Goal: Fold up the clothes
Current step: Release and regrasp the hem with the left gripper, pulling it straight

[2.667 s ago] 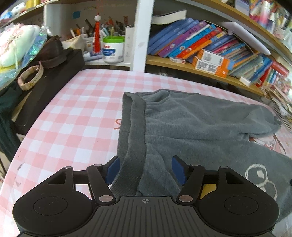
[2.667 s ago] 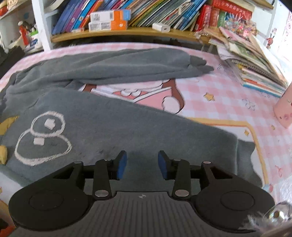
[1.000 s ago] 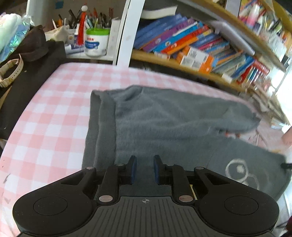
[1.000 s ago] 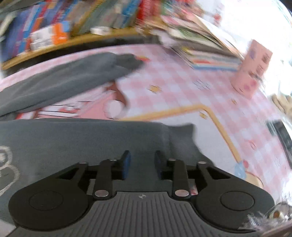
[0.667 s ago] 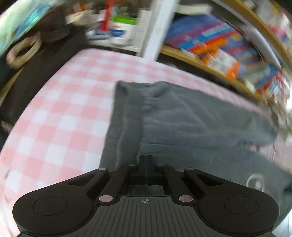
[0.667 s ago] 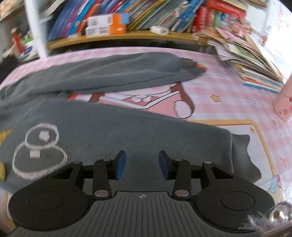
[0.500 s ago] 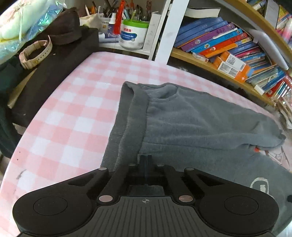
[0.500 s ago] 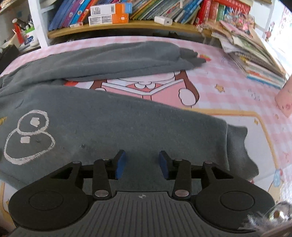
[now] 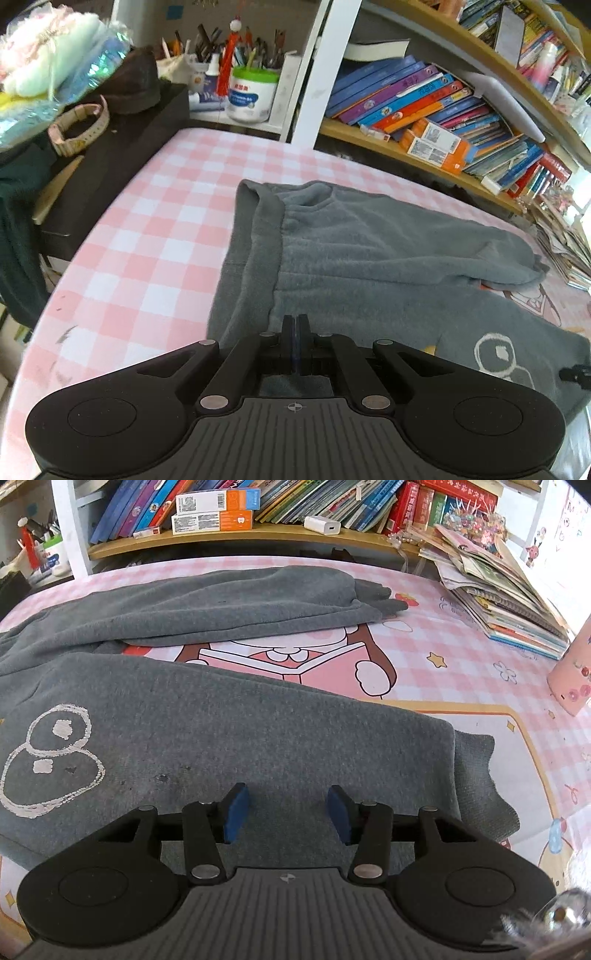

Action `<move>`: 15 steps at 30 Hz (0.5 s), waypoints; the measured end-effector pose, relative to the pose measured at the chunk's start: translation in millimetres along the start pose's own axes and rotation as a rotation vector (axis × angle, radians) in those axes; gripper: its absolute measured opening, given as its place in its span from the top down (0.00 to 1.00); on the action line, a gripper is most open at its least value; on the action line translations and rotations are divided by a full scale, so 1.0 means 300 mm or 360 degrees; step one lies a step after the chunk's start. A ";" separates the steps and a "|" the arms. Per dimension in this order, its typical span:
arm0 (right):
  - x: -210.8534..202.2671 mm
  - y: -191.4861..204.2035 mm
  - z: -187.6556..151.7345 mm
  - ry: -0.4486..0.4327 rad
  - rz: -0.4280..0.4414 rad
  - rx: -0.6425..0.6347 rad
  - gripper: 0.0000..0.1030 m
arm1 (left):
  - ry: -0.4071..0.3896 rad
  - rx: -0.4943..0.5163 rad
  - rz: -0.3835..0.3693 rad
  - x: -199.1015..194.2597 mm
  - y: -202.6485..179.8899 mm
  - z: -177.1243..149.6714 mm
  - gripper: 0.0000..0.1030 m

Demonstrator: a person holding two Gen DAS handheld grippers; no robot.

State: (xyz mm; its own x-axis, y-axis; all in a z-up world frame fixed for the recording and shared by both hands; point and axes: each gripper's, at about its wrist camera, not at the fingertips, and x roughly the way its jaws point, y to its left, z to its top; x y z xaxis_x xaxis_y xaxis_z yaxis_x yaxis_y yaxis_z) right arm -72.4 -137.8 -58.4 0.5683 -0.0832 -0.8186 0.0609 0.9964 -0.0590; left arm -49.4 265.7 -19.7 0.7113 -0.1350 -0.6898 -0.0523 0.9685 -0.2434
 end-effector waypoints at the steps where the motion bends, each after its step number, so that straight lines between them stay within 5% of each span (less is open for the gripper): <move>1: 0.000 0.004 0.000 -0.0004 -0.0006 -0.0003 0.56 | -0.0012 -0.0002 0.0008 -0.013 0.006 -0.007 0.97; 10: -0.008 0.014 -0.007 -0.0009 -0.0041 0.0049 0.56 | 0.0003 0.0019 0.0045 -0.051 0.041 -0.052 0.96; 15: -0.012 -0.002 -0.010 -0.0005 -0.0018 0.0066 0.54 | -0.0027 0.0018 0.0098 -0.051 0.046 -0.051 0.72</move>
State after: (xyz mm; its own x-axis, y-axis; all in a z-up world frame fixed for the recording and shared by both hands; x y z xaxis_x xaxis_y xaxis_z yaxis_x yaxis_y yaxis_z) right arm -77.0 -138.2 -57.2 0.5697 -0.0948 -0.8164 0.1014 0.9938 -0.0446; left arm -71.8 278.0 -23.0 0.7188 -0.0718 -0.6914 -0.0882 0.9772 -0.1932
